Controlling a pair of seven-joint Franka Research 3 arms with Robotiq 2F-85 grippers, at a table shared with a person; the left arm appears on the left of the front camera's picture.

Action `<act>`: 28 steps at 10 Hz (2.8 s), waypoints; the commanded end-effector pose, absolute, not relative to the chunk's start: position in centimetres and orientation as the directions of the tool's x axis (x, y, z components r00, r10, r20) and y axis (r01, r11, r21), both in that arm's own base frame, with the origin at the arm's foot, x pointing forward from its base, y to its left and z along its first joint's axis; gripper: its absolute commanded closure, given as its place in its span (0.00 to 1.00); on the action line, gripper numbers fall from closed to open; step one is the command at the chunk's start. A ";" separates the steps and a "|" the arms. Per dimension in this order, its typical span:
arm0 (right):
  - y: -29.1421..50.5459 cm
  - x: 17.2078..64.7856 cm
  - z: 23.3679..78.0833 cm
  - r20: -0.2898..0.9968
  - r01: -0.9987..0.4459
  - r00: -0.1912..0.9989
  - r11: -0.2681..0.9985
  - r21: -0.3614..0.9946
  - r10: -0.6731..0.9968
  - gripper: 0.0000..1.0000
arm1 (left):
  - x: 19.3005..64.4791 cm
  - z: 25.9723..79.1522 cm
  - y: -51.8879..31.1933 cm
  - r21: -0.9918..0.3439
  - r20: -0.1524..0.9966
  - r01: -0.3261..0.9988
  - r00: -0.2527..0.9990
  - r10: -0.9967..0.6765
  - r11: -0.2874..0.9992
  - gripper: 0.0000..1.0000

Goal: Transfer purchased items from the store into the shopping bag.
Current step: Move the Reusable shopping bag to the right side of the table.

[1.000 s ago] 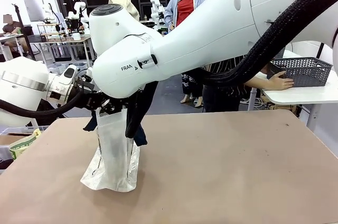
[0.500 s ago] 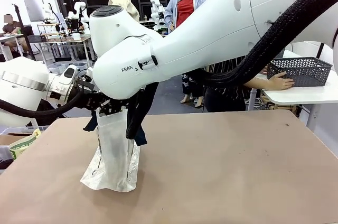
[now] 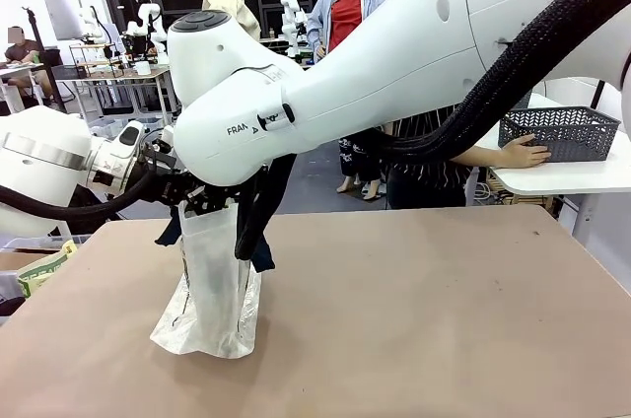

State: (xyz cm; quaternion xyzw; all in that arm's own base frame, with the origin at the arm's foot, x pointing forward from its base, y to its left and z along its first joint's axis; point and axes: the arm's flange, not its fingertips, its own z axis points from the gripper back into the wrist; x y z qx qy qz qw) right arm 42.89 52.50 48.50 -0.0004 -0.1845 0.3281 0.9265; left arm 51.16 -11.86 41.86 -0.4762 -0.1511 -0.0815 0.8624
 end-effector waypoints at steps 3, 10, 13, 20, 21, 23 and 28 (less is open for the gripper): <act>52.0 42.3 47.6 0.357 -0.597 0.726 0.796 -0.100 0.588 0.39 | 50.9 41.9 -11.9 -0.796 0.340 0.302 0.940 -0.026 0.525 0.39; 52.7 42.5 47.3 0.358 -0.598 0.726 0.796 -0.093 0.587 0.39 | 50.8 41.8 -12.8 -0.799 0.330 0.309 0.942 -0.054 0.516 0.39; 53.6 42.1 47.2 0.405 -0.587 0.719 0.805 -0.083 0.566 0.39 | 50.9 41.6 -13.6 -0.797 0.313 0.309 0.946 -0.083 0.519 0.39; 53.3 42.5 47.2 0.432 -0.558 0.736 0.829 -0.050 0.521 0.39 | 50.9 41.7 -13.8 -0.796 0.303 0.327 0.944 -0.132 0.508 0.00; 53.3 42.5 47.2 0.431 -0.556 0.737 0.830 -0.051 0.520 0.39 | 50.8 41.7 -13.8 -0.796 0.303 0.331 0.943 -0.140 0.507 0.00; 53.3 42.6 47.1 0.430 -0.552 0.740 0.832 -0.052 0.518 0.39 | 50.8 41.8 -13.6 -0.804 0.294 0.338 0.941 -0.167 0.489 0.00; 53.2 42.7 47.1 0.426 -0.541 0.747 0.839 -0.054 0.510 0.39 | 50.6 42.1 -13.1 -0.816 0.289 0.340 0.940 -0.180 0.468 0.00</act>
